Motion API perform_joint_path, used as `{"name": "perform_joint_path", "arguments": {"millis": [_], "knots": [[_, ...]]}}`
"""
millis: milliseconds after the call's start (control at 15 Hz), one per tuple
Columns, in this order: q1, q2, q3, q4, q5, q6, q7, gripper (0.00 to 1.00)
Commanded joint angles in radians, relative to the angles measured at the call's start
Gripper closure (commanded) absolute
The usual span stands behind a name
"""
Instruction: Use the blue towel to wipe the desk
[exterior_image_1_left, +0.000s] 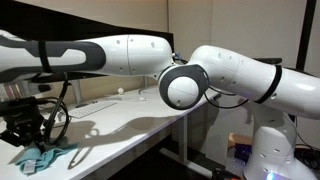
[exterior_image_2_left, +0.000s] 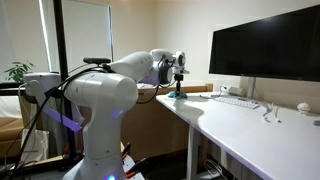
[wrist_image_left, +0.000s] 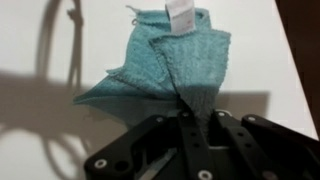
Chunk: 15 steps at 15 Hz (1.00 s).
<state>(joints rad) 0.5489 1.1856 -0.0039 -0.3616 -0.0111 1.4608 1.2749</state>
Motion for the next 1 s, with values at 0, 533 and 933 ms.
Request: {"name": "perform_joint_path", "arguments": {"millis": [0,533,933], "knots": [[-0.01,0.0,0.0,-0.002,-0.014,0.038,-0.005,0.93],[-0.042,0.0,-0.029,-0.004,-0.025,0.093,0.004,0.93],[-0.071,0.013,-0.034,-0.013,-0.02,0.089,0.012,0.93]]}}
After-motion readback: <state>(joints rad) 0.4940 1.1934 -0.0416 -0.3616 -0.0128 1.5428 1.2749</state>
